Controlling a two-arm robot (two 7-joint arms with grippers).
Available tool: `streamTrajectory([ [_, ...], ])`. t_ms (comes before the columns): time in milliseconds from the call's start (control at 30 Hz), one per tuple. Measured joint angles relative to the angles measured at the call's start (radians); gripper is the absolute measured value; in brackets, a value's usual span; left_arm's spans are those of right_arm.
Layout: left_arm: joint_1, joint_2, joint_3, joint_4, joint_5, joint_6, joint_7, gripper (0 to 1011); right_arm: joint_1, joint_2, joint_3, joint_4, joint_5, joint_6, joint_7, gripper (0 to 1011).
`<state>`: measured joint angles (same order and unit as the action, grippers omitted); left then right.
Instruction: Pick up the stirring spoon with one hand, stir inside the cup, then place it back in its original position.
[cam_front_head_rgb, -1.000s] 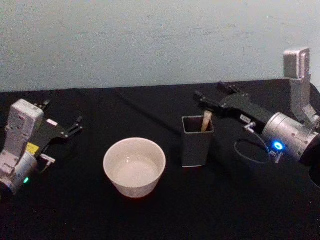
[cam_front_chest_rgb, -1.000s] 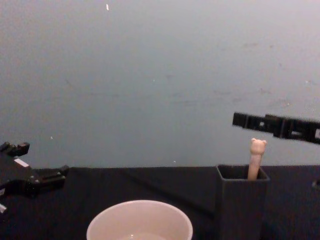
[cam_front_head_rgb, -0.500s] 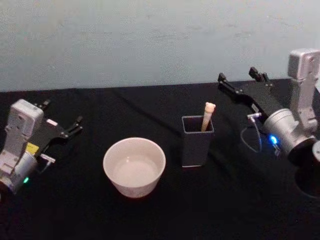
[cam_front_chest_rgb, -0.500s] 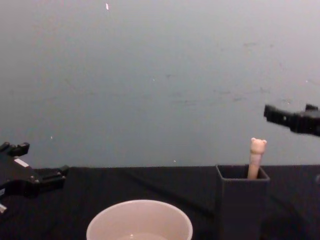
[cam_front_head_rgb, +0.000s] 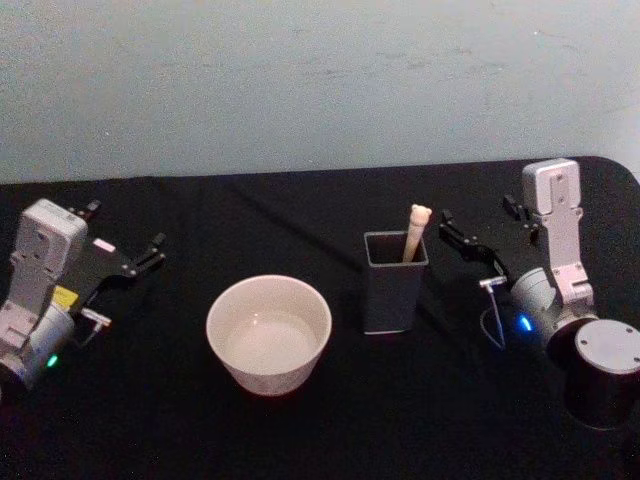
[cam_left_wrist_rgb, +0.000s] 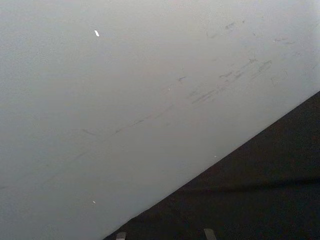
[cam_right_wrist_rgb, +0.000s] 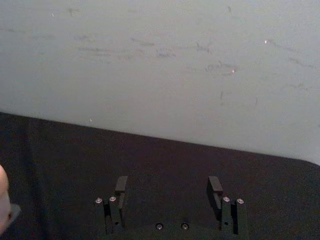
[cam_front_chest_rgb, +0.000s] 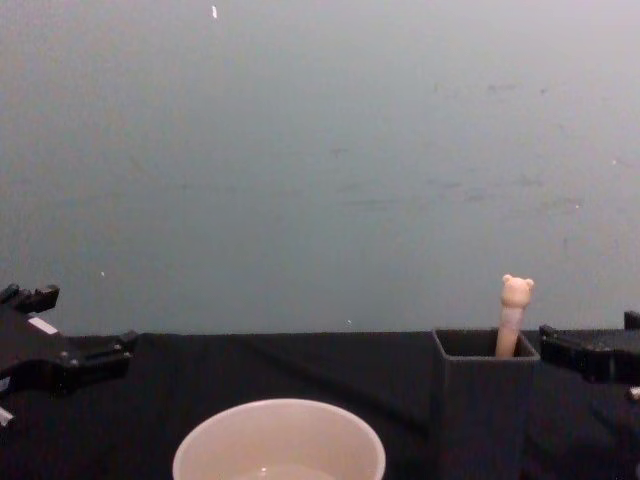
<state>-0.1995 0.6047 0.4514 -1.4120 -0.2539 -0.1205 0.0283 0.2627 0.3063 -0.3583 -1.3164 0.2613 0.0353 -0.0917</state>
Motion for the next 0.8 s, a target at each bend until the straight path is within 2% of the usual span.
streamTrajectory([
  [800,0.000,0.000,0.000,0.000,0.000,0.000,0.000,1001,-0.001,-0.003,0.001,0.006,-0.007,0.001,-0.003,1002],
])
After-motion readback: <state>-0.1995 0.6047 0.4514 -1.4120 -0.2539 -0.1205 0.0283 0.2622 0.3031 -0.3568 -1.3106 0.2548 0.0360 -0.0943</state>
